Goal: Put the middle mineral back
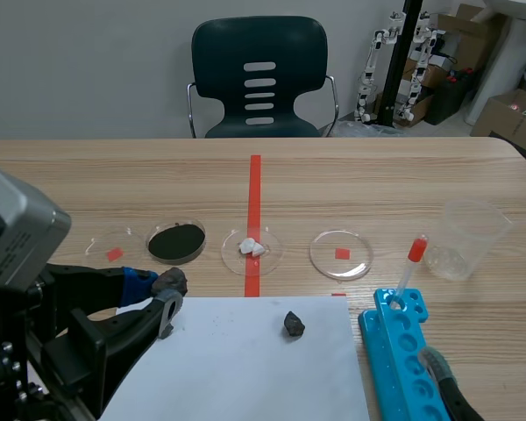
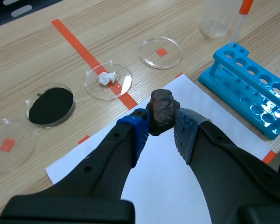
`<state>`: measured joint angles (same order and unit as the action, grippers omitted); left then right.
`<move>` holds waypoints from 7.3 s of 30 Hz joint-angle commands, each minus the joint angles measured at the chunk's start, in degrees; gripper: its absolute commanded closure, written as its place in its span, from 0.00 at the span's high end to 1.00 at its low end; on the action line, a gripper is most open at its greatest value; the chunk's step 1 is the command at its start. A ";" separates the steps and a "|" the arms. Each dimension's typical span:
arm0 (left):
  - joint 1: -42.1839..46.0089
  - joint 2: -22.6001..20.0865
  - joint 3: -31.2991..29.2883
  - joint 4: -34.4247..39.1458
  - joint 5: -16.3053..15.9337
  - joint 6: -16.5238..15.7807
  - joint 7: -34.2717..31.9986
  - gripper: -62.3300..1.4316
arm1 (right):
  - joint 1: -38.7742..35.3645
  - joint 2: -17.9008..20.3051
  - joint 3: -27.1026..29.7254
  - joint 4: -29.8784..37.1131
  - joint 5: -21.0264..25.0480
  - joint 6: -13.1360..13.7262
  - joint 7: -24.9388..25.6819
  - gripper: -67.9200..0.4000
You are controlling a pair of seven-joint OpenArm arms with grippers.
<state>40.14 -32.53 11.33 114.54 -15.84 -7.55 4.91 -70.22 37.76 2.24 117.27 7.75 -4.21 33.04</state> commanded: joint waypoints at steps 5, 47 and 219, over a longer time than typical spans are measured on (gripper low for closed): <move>-0.17 0.28 -0.09 0.74 -0.17 0.09 -0.85 0.19 | 0.42 -0.17 0.28 1.20 0.39 -0.24 0.72 1.00; -0.33 1.33 -0.09 0.70 -0.15 0.09 2.67 0.19 | 0.42 -0.17 0.28 1.20 0.39 -0.24 0.70 1.00; -18.25 4.79 15.39 -10.71 2.14 12.37 6.95 1.00 | 0.42 -0.17 0.28 1.20 0.39 -0.24 0.48 1.00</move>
<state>20.84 -27.75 27.73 103.24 -13.54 4.91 13.02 -70.22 37.76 2.24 117.27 7.75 -4.21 32.91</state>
